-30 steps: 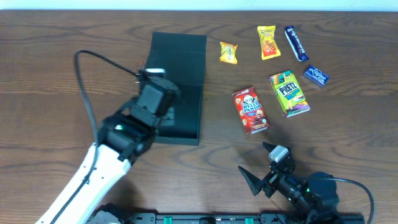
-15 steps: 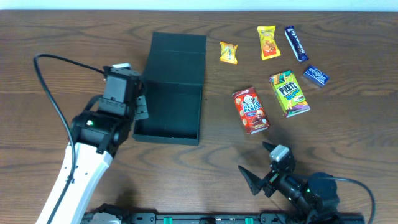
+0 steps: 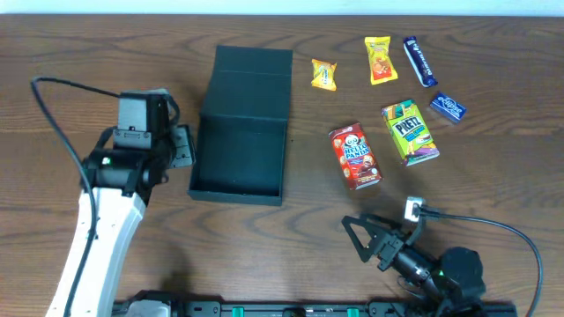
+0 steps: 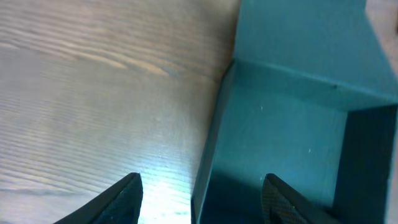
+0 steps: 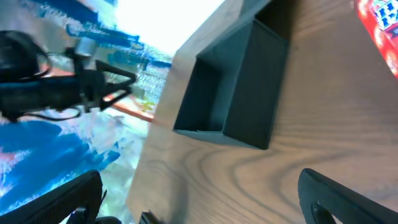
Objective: Pack container
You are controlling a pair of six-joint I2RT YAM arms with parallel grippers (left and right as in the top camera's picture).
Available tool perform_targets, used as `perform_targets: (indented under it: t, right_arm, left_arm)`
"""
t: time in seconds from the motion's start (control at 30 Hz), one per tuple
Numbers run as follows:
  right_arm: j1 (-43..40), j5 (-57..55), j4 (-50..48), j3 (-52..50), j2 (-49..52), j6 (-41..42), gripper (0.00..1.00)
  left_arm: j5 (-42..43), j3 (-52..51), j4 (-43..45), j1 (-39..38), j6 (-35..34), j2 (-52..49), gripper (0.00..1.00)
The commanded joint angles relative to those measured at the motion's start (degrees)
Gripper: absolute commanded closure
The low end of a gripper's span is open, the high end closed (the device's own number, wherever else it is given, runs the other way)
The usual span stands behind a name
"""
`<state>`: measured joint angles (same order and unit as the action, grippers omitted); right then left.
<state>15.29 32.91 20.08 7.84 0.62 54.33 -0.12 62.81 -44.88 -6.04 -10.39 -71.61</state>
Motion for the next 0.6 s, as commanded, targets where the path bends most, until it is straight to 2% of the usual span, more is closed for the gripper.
perform_targets:
  t: [0.0,0.07,0.23,0.47,0.57]
  right_arm:
    - [-0.3,1.4,0.0,1.1,-0.2,-3.5,0.01]
    - [-0.3,1.4,1.4,2.2,0.3,-5.8,0.01]
    - [-0.3,-2.7,11.9,9.1,5.1,-15.1,0.01]
    - [-0.3,-20.5,30.1,28.6,20.3,-30.2,0.01]
    - [-0.3,-25.9,32.8,34.0,25.1,-33.1,0.01]
  left_arm:
    - [2.2,-1.9,-0.4,0.3,1.5,-2.4,0.37]
    - [2.8,-2.0,-0.3,0.3,1.7,-3.7,0.37]
    - [5.4,-2.0,-0.3,0.9,3.7,-5.6,0.37]
    - [7.2,-2.1,0.1,1.5,6.1,-5.7,0.35]
    - [7.5,-2.4,0.5,1.5,6.2,-5.9,0.35]
